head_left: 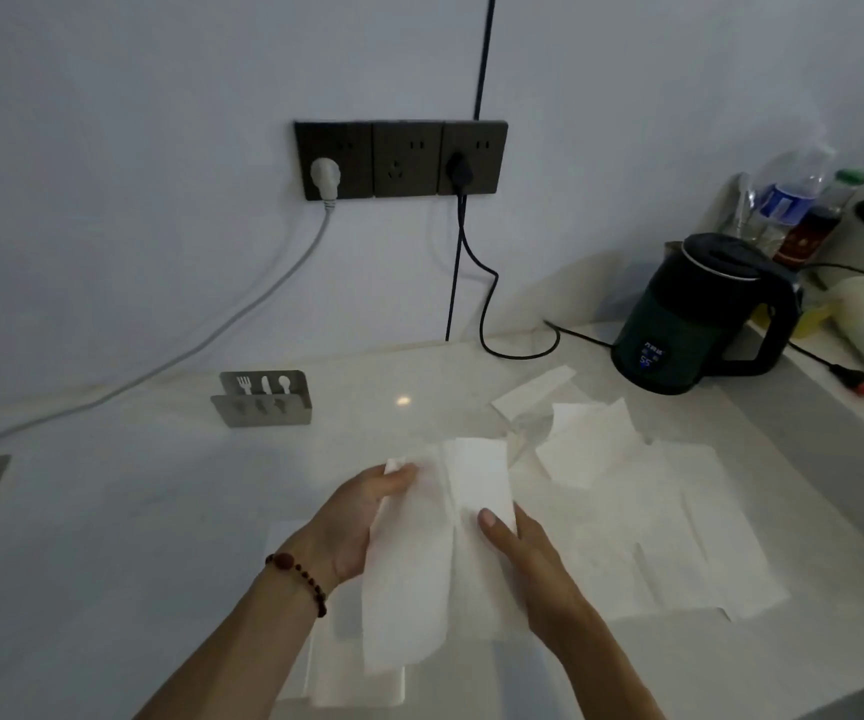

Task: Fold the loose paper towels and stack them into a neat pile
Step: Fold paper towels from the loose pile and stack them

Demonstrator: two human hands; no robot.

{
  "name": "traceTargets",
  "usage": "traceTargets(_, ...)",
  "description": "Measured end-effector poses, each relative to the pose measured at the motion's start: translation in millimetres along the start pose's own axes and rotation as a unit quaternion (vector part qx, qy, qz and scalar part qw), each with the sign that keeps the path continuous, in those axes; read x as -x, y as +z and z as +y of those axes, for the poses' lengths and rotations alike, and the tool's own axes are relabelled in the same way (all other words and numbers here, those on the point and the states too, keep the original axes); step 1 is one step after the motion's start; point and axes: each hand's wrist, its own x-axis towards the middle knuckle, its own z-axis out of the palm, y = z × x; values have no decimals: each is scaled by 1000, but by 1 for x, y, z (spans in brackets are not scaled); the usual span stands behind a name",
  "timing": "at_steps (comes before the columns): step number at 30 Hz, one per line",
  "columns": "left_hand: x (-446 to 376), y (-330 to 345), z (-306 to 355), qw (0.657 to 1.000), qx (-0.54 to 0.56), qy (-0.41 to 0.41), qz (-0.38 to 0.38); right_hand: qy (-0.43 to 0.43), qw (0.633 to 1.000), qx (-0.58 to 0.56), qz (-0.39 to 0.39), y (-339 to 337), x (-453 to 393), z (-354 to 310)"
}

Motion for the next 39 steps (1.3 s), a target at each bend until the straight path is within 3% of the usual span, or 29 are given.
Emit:
traceTargets(2,0,-5,1,997,-70,28,32,38,998,-54,-4,4,1,1)
traceTargets(6,7,-25,-3,981,-184,23,51,12,992,75,97,14,2,6)
traceTargets(11,20,-54,-24,938,-336,12,82,20,979,167,117,29,9,24)
traceTargets(18,32,-77,-40,917,-371,51,139,15,973,180,146,45,11,44)
traceTargets(29,32,-106,-53,843,-490,70,210,37,967,190,166,59,1,59)
traceTargets(39,28,-105,-59,828,-513,65,219,53,959,220,173,56,-1,61)
